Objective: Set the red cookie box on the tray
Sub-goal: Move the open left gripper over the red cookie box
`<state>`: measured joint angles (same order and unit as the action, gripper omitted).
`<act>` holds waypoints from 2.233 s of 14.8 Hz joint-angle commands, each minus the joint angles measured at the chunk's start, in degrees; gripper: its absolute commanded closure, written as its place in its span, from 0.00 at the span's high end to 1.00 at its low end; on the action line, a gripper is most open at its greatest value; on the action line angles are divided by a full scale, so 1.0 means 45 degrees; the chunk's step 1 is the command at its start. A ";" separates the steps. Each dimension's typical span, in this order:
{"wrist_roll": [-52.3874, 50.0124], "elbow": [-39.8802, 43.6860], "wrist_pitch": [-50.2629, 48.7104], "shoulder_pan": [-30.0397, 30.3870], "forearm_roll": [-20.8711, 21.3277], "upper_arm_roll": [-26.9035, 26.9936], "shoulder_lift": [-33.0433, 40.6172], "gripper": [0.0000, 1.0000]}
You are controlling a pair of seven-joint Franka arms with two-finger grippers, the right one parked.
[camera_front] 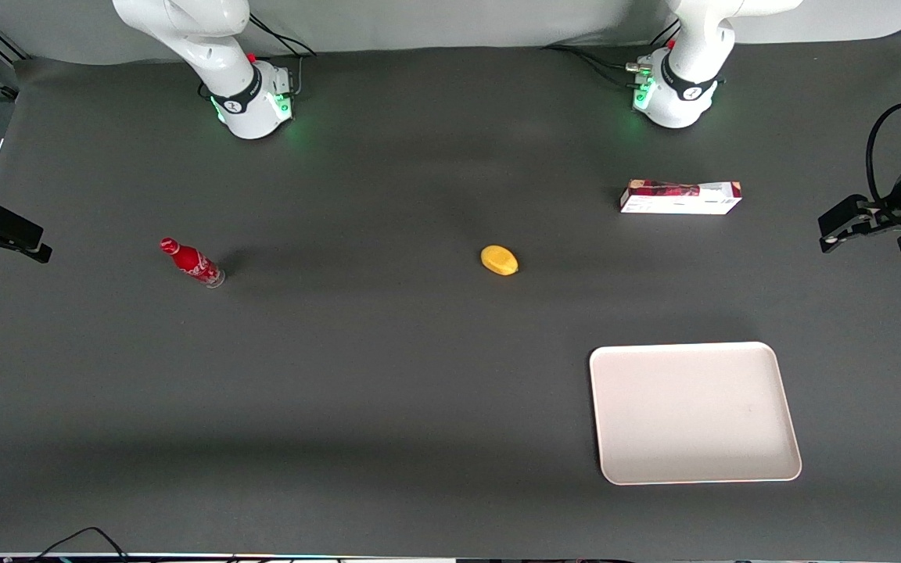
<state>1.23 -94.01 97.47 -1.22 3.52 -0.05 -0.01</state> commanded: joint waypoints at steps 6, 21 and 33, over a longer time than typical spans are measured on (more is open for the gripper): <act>0.0077 0.0033 -0.0252 -0.0081 -0.0312 -0.0027 -0.0252 1.00; 1.3669 -0.5952 0.1301 -0.0375 0.0311 -0.0262 0.1988 1.00; 1.7596 -1.4063 0.7240 -0.0413 -0.0937 -0.0340 0.3772 1.00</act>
<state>76.28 -148.25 122.47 -3.12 2.13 -1.37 13.99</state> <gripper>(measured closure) 0.000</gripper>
